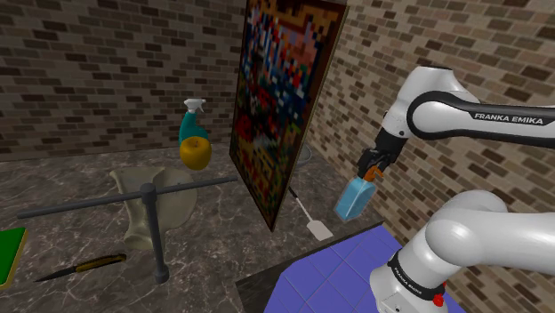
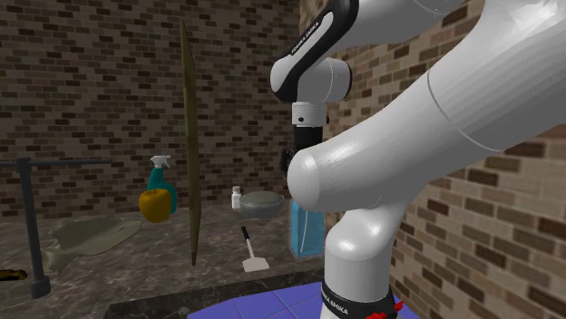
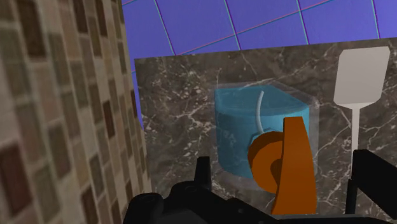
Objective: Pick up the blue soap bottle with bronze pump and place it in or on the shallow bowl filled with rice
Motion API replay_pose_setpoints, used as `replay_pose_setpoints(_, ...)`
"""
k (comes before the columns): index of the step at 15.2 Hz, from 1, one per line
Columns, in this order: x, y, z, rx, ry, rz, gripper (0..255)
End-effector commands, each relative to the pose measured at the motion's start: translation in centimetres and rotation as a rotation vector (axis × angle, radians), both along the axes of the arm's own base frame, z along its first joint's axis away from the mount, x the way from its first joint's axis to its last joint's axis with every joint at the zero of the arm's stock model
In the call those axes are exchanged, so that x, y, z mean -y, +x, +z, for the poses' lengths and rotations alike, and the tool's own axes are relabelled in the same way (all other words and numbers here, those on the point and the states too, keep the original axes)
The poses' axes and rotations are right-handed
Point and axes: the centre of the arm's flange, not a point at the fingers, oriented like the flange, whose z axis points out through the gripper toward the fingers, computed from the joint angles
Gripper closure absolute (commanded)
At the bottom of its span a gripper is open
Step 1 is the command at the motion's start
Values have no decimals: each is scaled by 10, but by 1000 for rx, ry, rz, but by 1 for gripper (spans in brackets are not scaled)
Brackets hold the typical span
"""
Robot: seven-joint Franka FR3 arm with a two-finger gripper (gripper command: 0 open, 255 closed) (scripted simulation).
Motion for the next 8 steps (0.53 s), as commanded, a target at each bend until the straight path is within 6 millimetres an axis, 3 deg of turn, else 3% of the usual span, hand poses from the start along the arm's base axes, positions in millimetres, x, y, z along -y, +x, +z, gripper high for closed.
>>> replay_pose_setpoints(1,0,0,-2,0,0,0,0)
replay_pose_setpoints(6,0,0,-2,0,0,0,0)
replay_pose_setpoints(7,0,0,-2,0,0,0,255)
replay_pose_setpoints(8,0,0,-2,0,0,0,255)
